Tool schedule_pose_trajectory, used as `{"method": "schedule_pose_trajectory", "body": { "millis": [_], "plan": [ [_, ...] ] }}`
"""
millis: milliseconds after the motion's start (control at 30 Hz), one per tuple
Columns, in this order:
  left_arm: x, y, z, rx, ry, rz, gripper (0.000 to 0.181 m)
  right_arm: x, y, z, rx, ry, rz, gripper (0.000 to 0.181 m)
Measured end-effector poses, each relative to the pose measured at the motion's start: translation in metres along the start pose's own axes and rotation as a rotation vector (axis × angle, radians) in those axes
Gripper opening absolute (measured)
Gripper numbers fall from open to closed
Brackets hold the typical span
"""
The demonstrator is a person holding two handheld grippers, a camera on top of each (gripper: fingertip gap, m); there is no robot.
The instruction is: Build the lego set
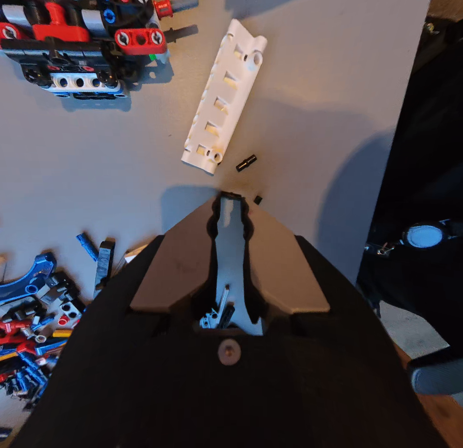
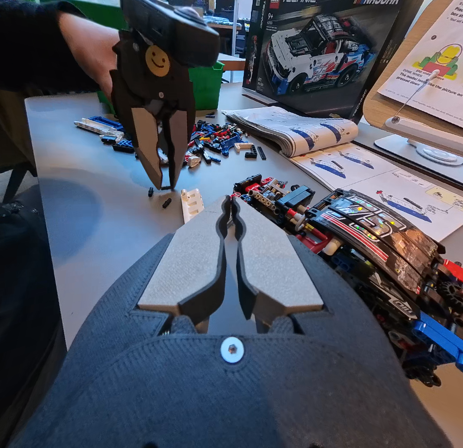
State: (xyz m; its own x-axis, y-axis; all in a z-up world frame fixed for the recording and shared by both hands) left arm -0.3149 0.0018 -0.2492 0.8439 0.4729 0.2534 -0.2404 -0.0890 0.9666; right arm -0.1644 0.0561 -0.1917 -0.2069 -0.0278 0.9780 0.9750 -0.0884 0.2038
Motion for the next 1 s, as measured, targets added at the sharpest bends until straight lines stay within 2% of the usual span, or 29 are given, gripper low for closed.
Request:
{"method": "schedule_pose_trajectory", "body": {
  "millis": [233, 367, 467, 533, 567, 633, 700, 833, 1000],
  "plan": [
    [-0.005, 0.011, -0.007, -0.003, 0.026, 0.02, 0.022, 0.0, 0.0, 0.0, 0.002, -0.004, 0.001, 0.0],
    [-0.022, 0.032, -0.023, 0.087, 0.043, 0.002, 0.021, 0.0, 0.0, 0.001, 0.0, -0.006, 0.003, 0.0],
    [-0.054, 0.073, -0.062, 0.227, 0.149, -0.015, 0.019, 0.0, 0.0, 0.001, 0.001, -0.007, 0.004, 0.0],
    [-0.086, 0.098, -0.098, 0.289, 0.3, -0.066, 0.032, 0.0, 0.0, 0.0, 0.006, -0.009, 0.004, 0.0],
    [-0.107, 0.108, -0.122, 0.359, 0.374, -0.118, 0.032, 0.0, 0.0, 0.0, 0.008, -0.01, 0.004, 0.0],
    [-0.14, 0.119, -0.163, 0.483, 0.488, -0.174, 0.024, 0.0, -0.001, 0.0, 0.012, -0.011, 0.004, 0.0],
    [-0.157, 0.112, -0.18, 0.44, 0.575, -0.184, 0.021, 0.0, -0.001, 0.0, 0.01, -0.009, 0.003, 0.0],
    [-0.165, 0.081, -0.183, 0.299, 0.642, -0.178, 0.018, 0.0, 0.0, 0.0, 0.002, -0.006, 0.002, 0.0],
    [-0.176, 0.063, -0.189, 0.331, 0.637, -0.232, 0.014, 0.0, 0.0, 0.001, 0.0, -0.013, 0.002, 0.0]
  ]
}}
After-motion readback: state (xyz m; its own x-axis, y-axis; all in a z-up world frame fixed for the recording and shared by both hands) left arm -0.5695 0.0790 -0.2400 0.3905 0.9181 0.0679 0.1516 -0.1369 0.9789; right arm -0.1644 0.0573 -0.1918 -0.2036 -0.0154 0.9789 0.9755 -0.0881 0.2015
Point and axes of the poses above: each gripper's, where its closed fingertips meet, y back along the fingers, x out of its top, z = x × y across the jaws, the point moved 3 cm from there along y, back along the fingers, and after that the axes turned 8 degrees about x, right-handed, at the moved point
